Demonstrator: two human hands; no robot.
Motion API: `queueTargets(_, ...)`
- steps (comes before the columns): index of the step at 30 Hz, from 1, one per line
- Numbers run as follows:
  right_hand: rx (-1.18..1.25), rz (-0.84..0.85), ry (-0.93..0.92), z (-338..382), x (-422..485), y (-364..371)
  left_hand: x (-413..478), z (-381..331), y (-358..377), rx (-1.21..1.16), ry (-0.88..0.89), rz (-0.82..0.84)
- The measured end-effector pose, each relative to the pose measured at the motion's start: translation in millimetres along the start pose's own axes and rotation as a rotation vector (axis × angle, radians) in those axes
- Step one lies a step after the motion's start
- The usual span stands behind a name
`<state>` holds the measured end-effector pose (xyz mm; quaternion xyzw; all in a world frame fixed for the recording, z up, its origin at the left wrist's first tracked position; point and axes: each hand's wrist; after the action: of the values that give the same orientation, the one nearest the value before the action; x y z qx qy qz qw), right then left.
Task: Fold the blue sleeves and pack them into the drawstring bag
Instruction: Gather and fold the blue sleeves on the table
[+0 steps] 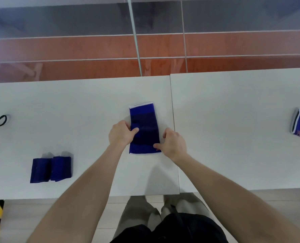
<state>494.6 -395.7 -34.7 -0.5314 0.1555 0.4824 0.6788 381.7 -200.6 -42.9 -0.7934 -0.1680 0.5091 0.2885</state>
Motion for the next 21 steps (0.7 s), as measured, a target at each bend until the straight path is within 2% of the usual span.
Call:
queueTargets(6, -0.117, -0.035, -0.067, 4.9, 1.6, 2.9, 6.6, -7.2, -5.4, -0.061, -0.004, 0.075)
queueTargets(9, -0.096, -0.023, -0.076, 5.6, 3.3, 3.0, 1.5, -13.0, -3.9, -0.330, 0.042, 0.081)
queueTargets(11, -0.031, 0.009, -0.070, 4.4, 4.8, 2.6, -4.4, -16.9, -2.0, -0.518, 0.073, 0.161)
queueTargets(13, 0.117, 0.058, -0.053, 2.6, 7.3, 0.0, -9.2, -18.7, -1.0, -0.576, 0.111, 0.186)
queueTargets(18, 0.823, 0.213, -0.077, 9.9, 5.0, -23.9, -30.0, -19.2, -13.4, -0.663, 0.253, 0.151)
queueTargets(21, 0.932, 0.219, -0.188, 21.7, -4.0, -36.7, -49.2, -13.9, -26.8, -0.655, 0.353, 0.135)
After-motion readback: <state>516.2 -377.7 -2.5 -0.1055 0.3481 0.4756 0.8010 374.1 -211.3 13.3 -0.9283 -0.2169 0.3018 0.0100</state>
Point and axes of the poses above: each hand's wrist, its own x-axis towards the middle knuckle, its own y-axis out of the palm, z = x × y, and after that the axes turned 14 degrees about z, right-handed
